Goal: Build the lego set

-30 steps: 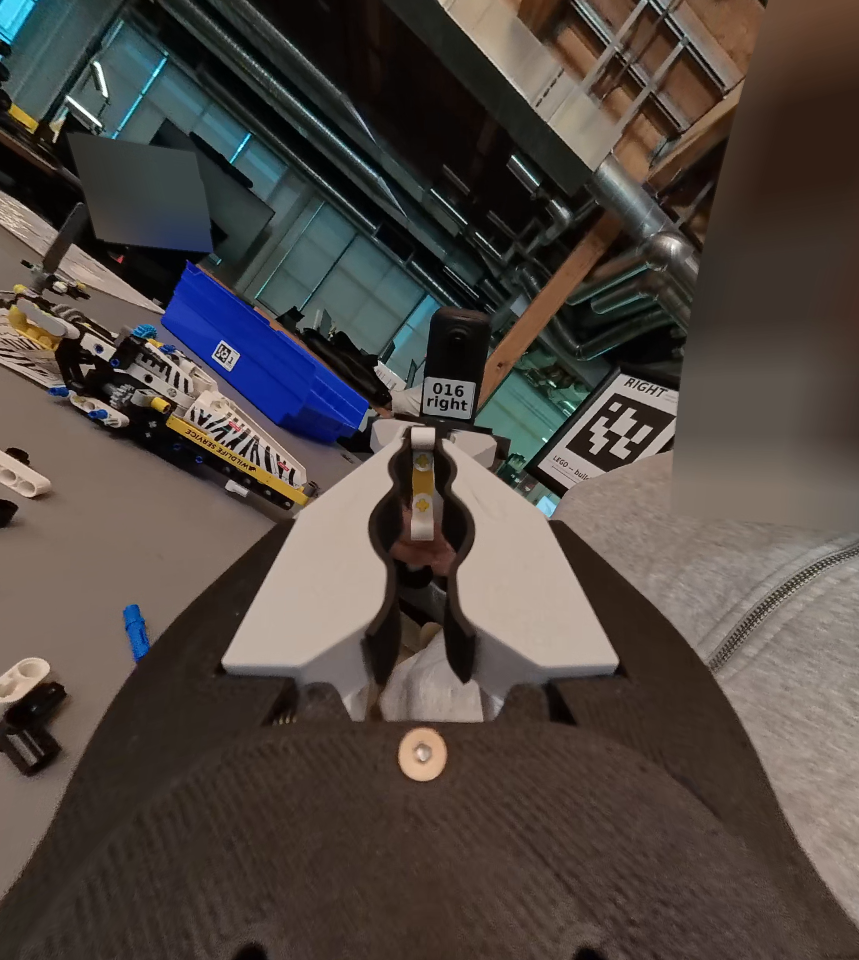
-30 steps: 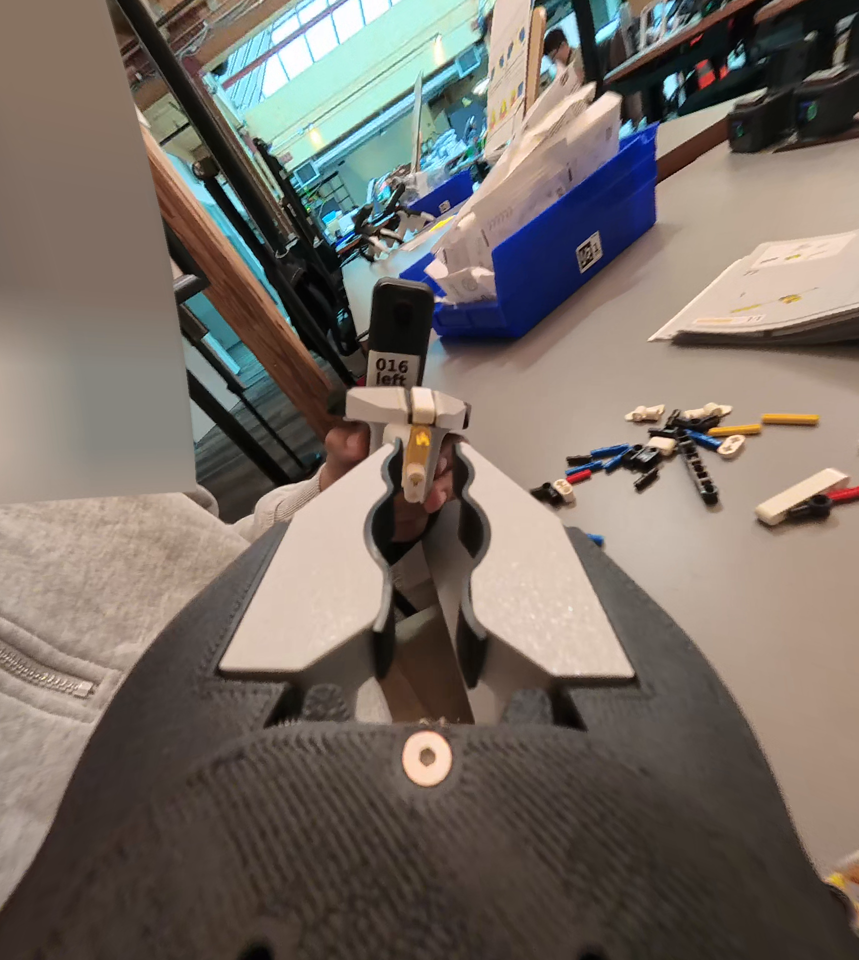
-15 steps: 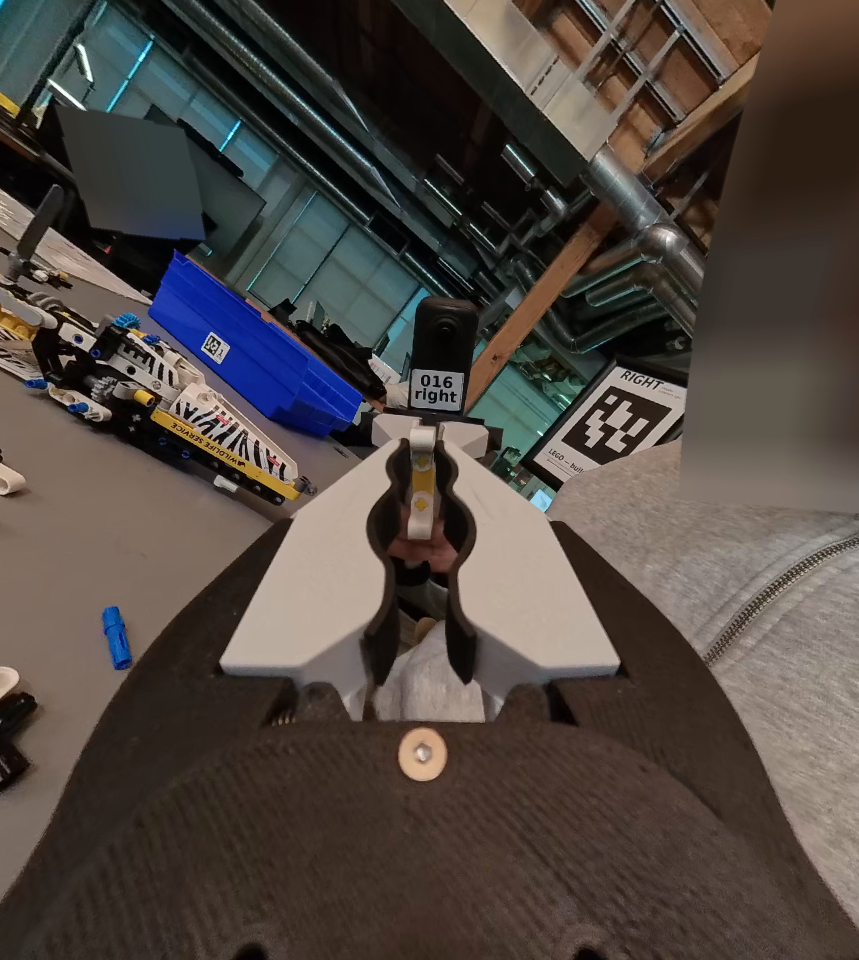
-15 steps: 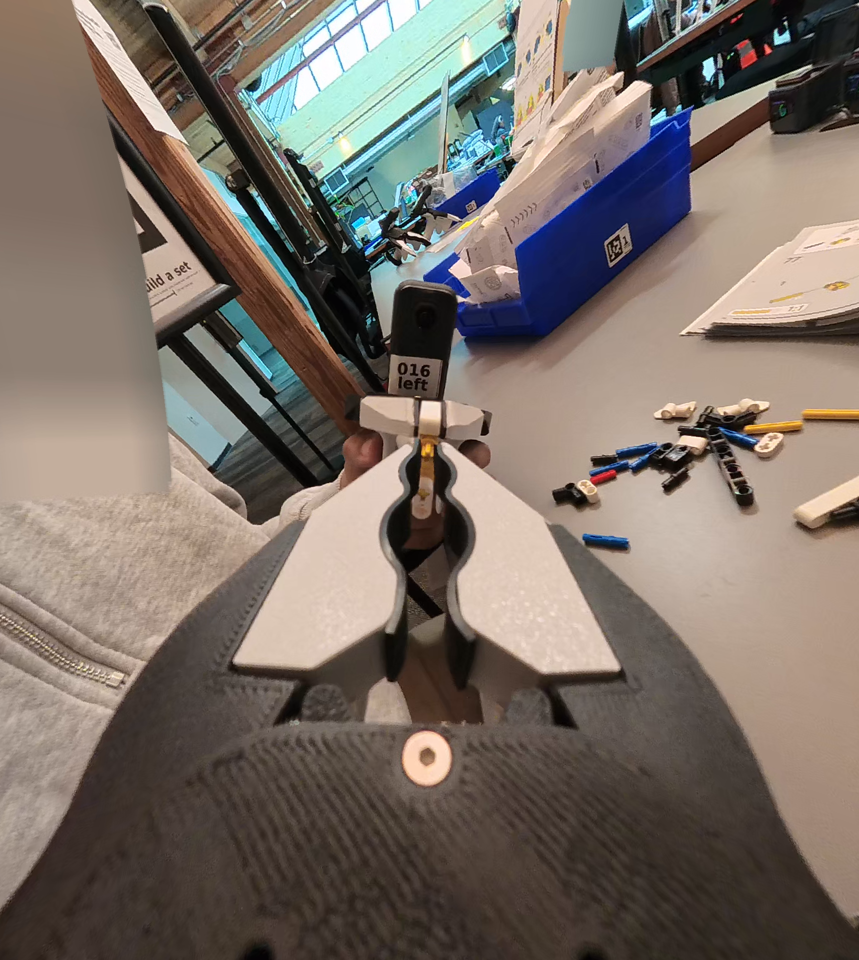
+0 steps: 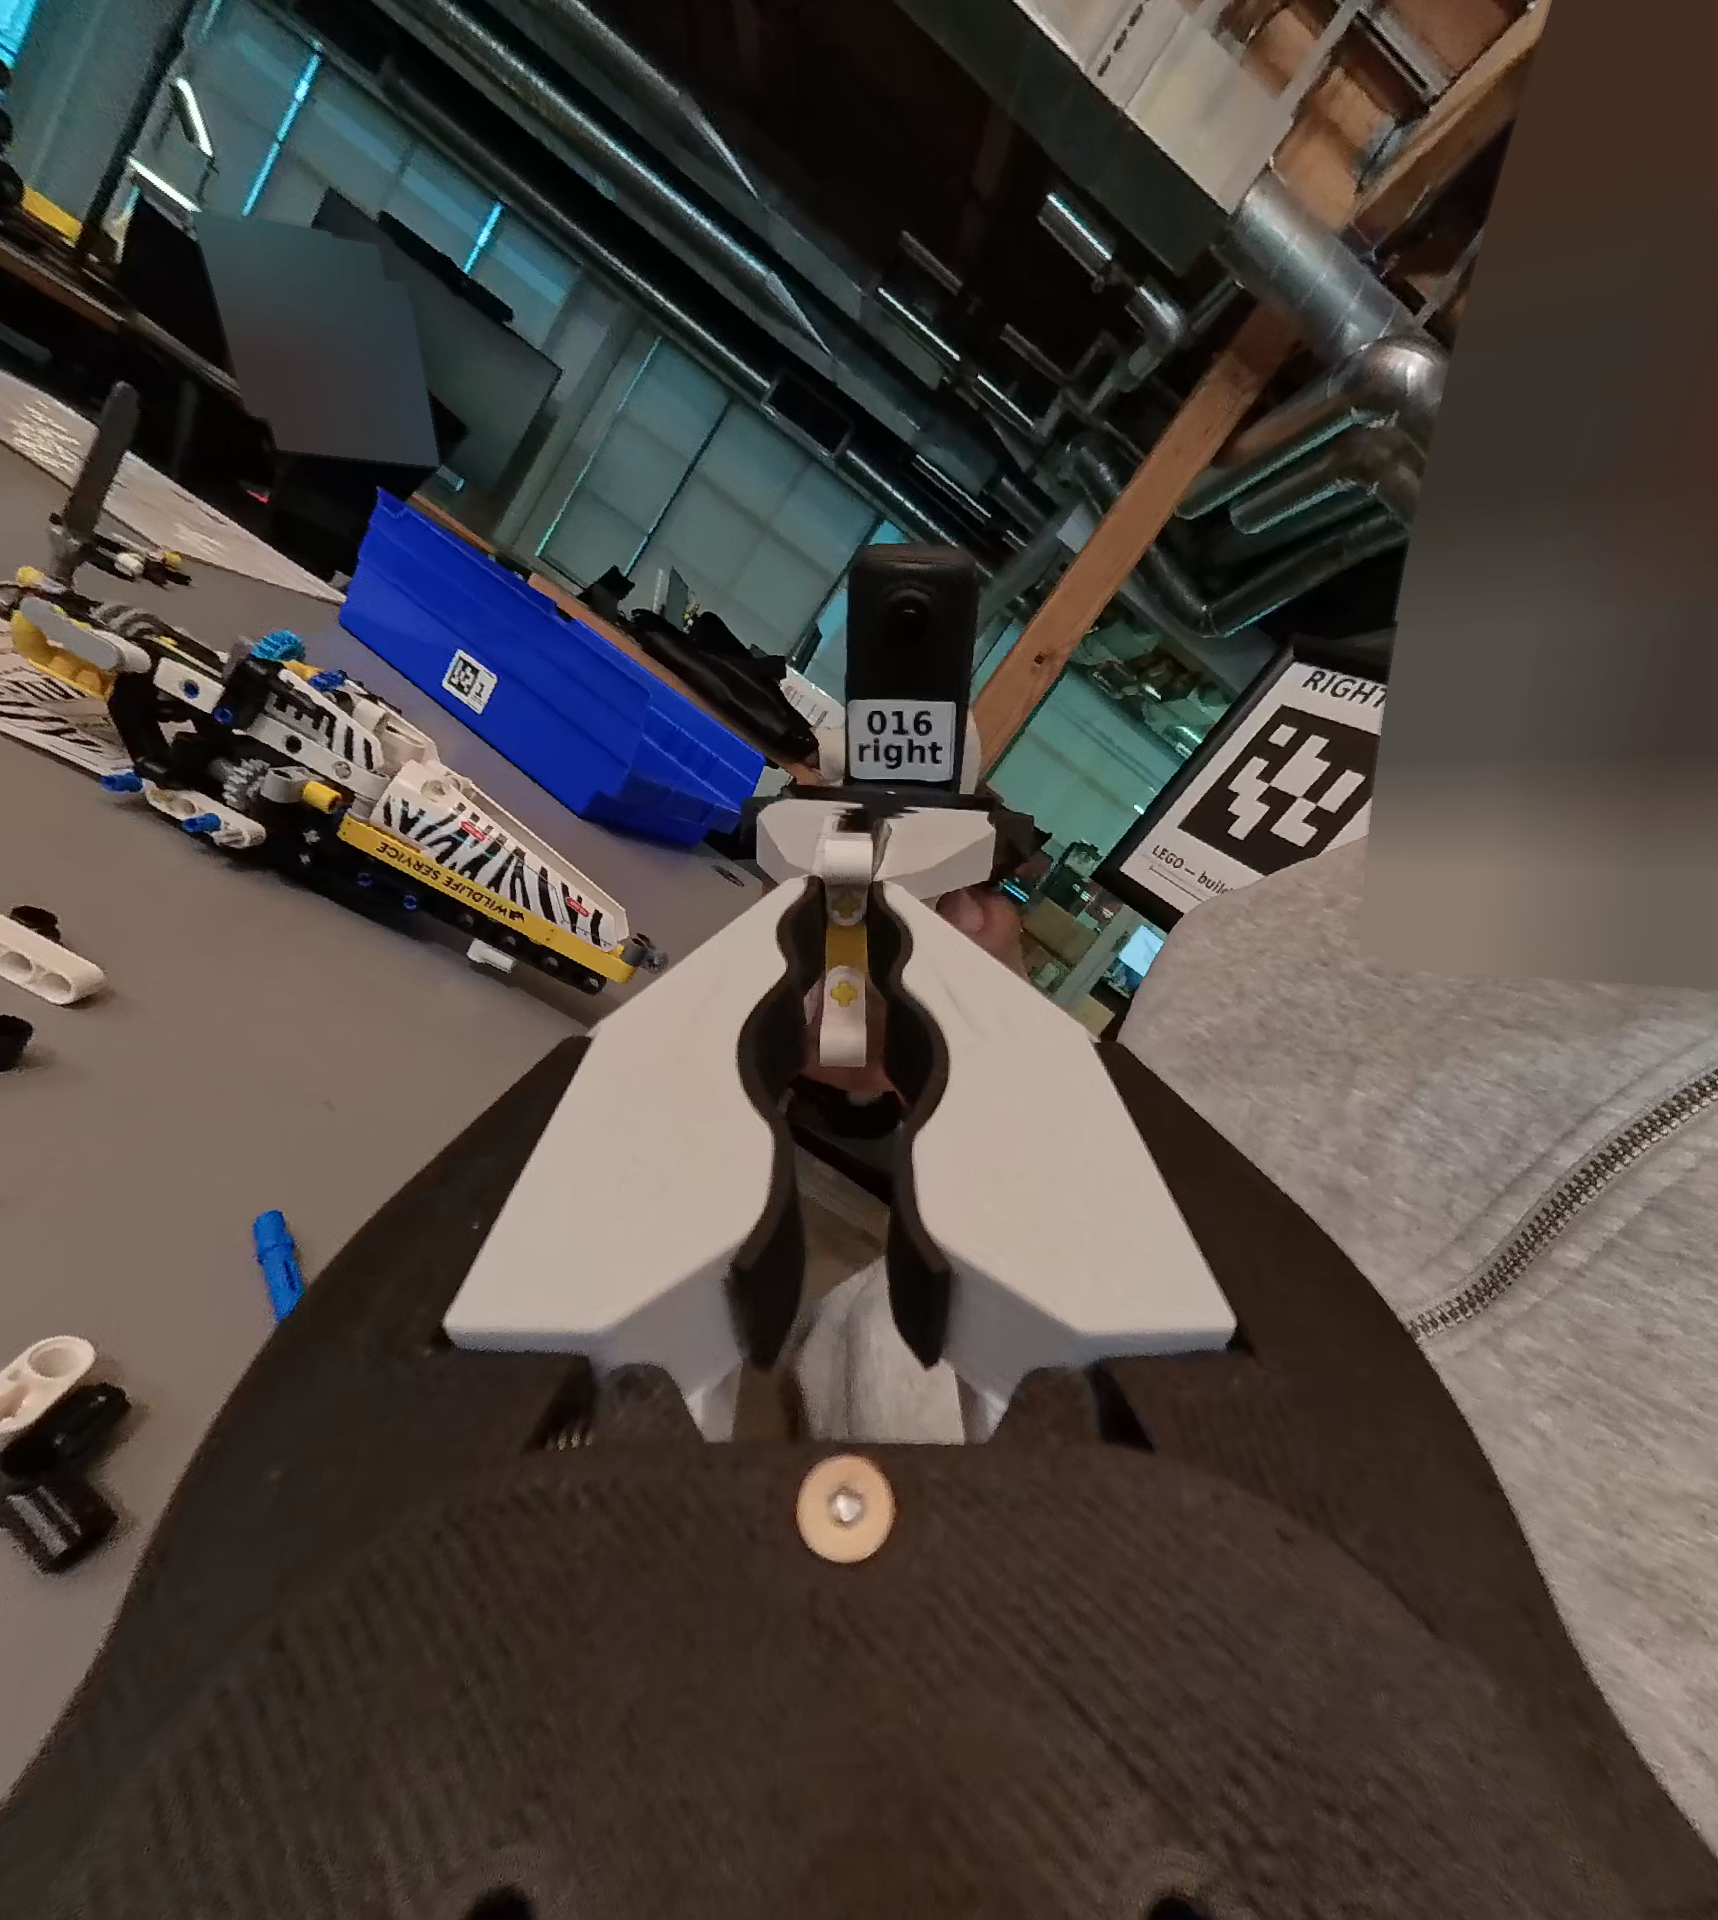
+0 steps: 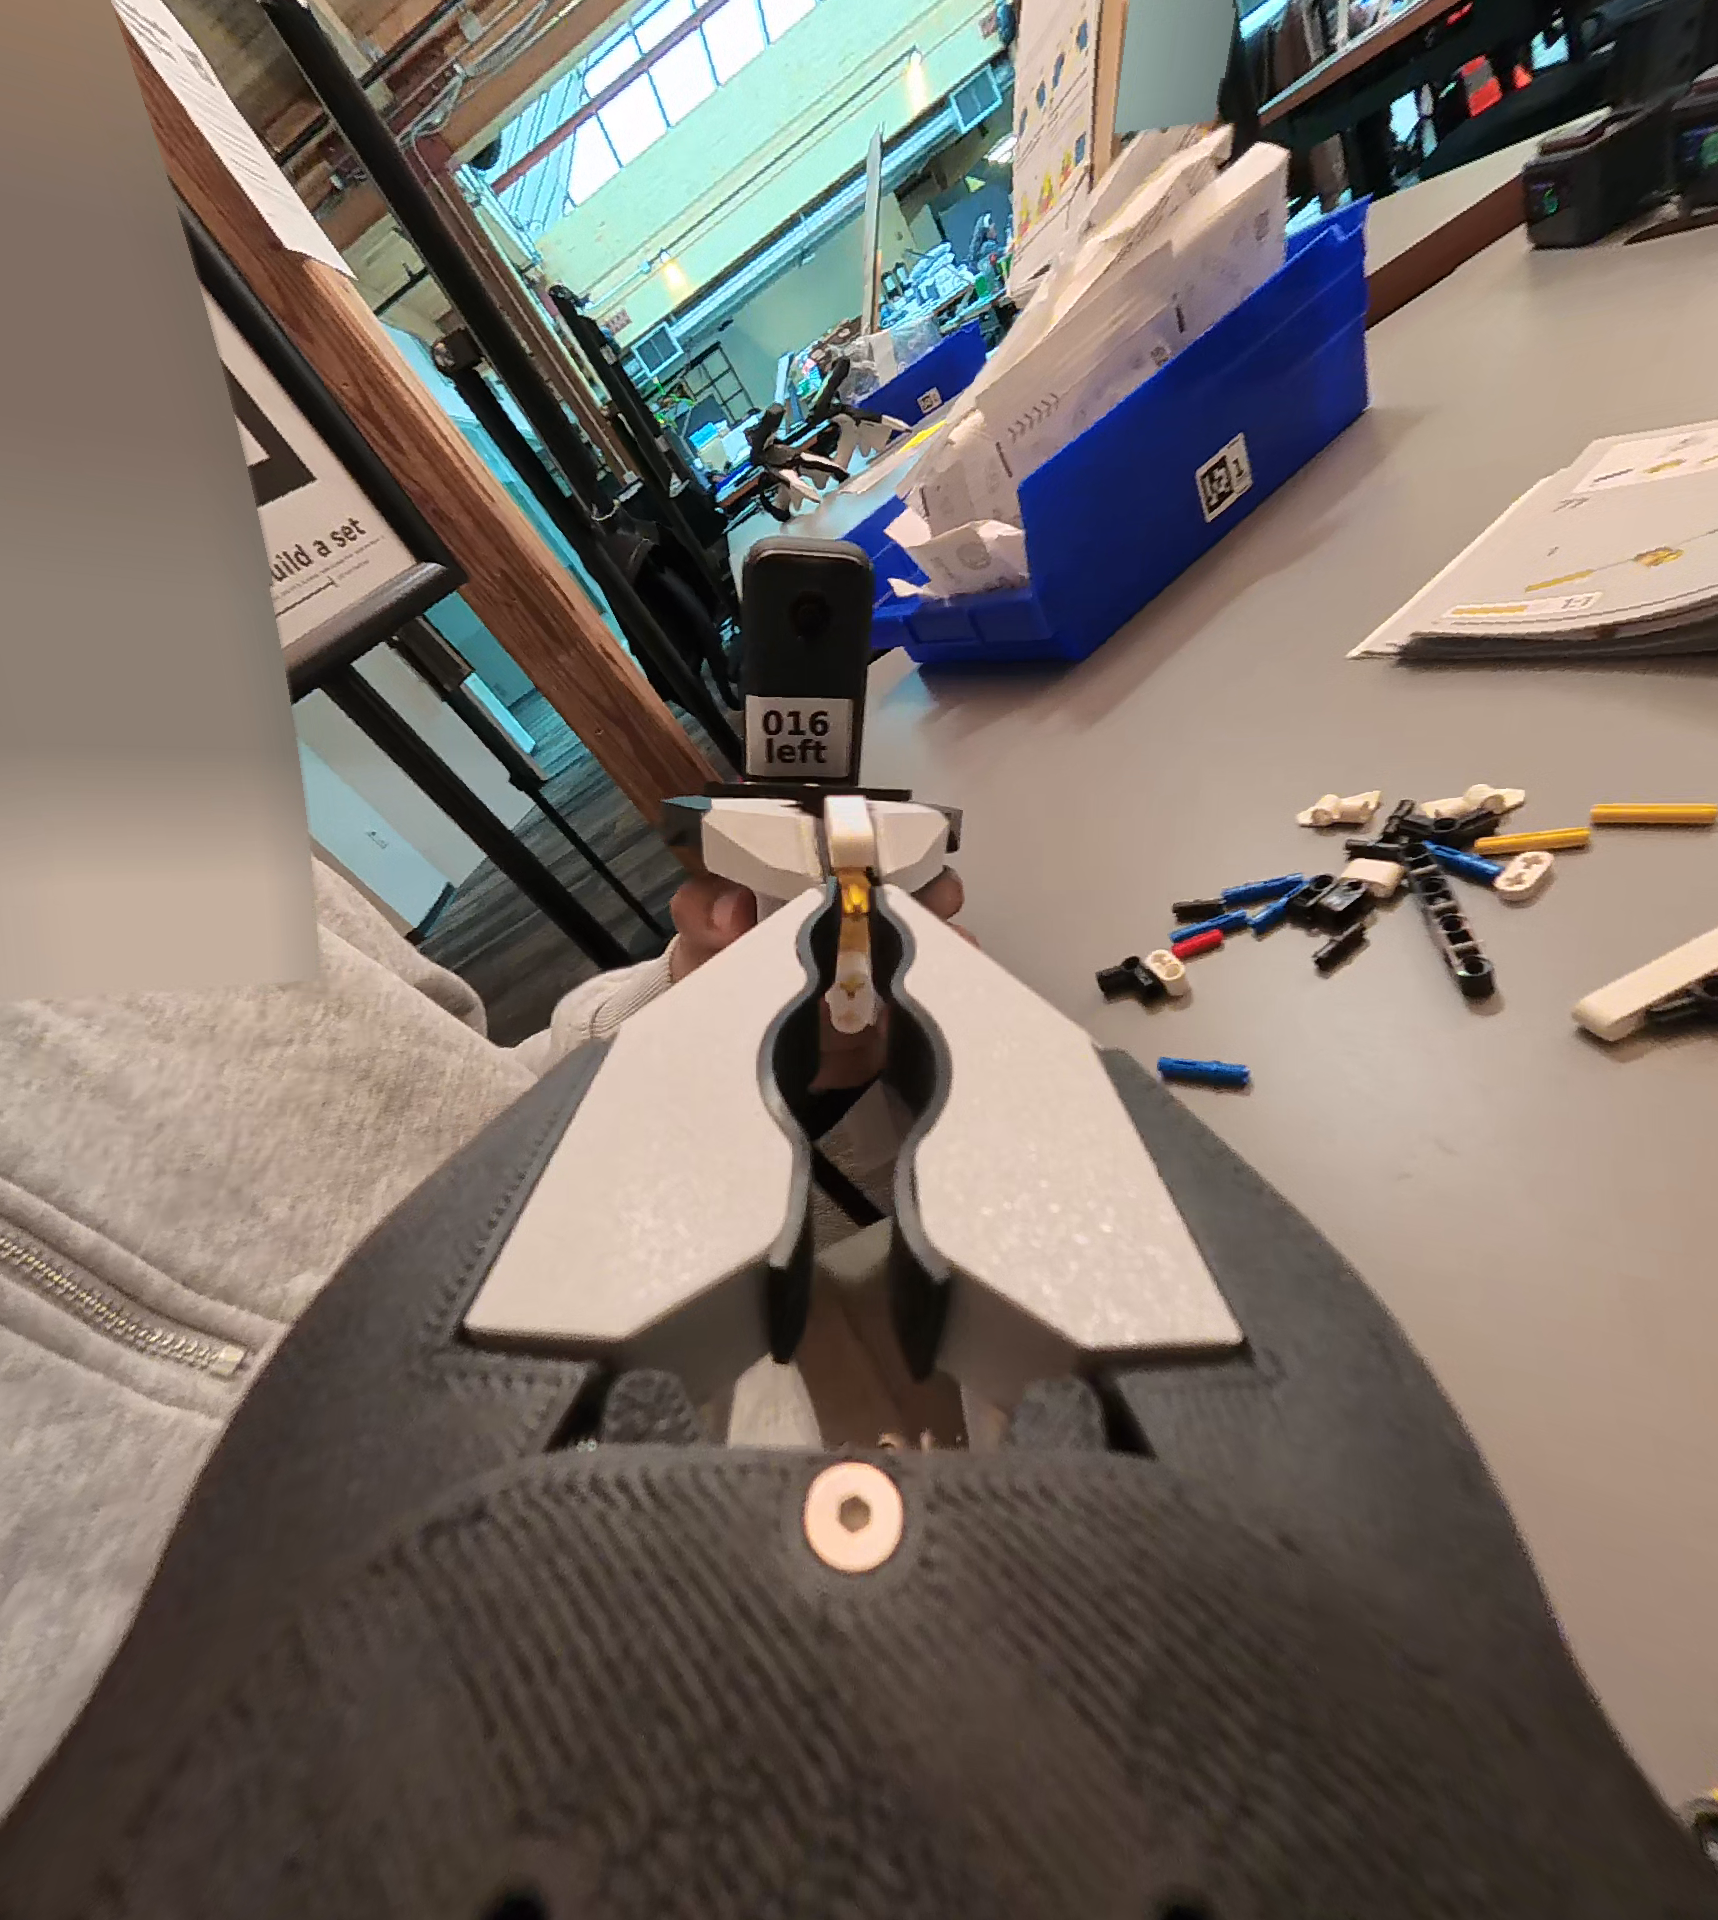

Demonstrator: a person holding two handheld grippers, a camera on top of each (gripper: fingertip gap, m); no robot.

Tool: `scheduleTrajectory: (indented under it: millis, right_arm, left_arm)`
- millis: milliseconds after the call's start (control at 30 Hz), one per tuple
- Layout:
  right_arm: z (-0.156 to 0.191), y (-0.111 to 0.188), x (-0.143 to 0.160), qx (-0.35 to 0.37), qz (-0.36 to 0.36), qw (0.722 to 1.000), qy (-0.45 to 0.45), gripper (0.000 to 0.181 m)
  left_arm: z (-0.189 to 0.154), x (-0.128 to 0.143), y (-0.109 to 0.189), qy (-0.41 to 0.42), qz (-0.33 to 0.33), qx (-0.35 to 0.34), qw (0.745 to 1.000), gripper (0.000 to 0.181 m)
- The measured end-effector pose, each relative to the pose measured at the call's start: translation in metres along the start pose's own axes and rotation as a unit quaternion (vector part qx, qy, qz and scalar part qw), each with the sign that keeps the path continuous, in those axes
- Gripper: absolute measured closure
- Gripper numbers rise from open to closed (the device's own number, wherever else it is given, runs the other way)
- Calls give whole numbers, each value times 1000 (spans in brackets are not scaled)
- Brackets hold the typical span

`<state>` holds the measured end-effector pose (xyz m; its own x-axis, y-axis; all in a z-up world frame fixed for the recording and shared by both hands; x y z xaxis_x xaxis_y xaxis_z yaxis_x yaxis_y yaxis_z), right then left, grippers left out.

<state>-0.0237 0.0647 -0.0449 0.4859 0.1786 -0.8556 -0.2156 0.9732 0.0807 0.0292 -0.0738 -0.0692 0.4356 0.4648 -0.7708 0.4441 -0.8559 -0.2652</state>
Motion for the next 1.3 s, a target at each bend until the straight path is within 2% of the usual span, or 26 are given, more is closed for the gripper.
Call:
scheduleTrajectory:
  millis: [100, 233, 367, 500, 667, 800, 867, 1000, 1100, 1233, 1300]
  right_arm:
    - [0, 3, -6, 20, -4, 1000, 17, 177]
    - [-6, 7, -18, 81, 10, 995, 58, 172]
    - [-17, 0, -40, 154, 63, 978, 123, 170]
    - [-48, -12, -66, 233, 144, 947, 167, 169]
    - [-95, -34, -81, 281, 262, 912, 141, 163]
    - [-136, -47, -79, 305, 363, 871, 126, 170]
    - [-159, -47, -74, 306, 408, 856, 88, 167]
    - [-178, -51, -70, 264, 414, 871, -17, 153]
    - [-181, -56, -67, 275, 424, 862, -30, 145]
    - [-182, -66, -60, 290, 446, 846, -28, 148]
    - [-183, -68, -60, 309, 459, 833, -14, 156]
  left_arm:
    - [2, -8, 9, -2, -36, -18, 999, 177]
    - [9, -24, 36, 4, -119, -65, 991, 177]
    - [12, -34, 59, -13, -156, -104, 982, 177]
    - [12, -35, 68, -34, -168, -119, 978, 177]
    - [13, -35, 71, -28, -184, -102, 977, 177]
    - [12, -36, 73, -26, -192, -83, 978, 178]
    - [10, -35, 71, -37, -185, -76, 979, 177]
    - [8, -32, 66, -49, -166, -80, 982, 177]
    - [9, -32, 65, -50, -164, -90, 981, 177]
    - [9, -31, 62, -53, -150, -93, 983, 177]
    - [8, -30, 61, -55, -145, -93, 983, 177]
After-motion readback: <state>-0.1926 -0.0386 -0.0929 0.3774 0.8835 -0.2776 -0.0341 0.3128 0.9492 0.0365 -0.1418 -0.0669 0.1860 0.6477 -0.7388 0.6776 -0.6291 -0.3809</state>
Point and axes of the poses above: each gripper's, where its closed fingertips meet, y back along the fingers, x out of its underside, z = x × y across the jaws, the point moved 8 cm from there along y, back along the fingers, and after that the axes turned 2 degrees about z, right-handed, at the moved point
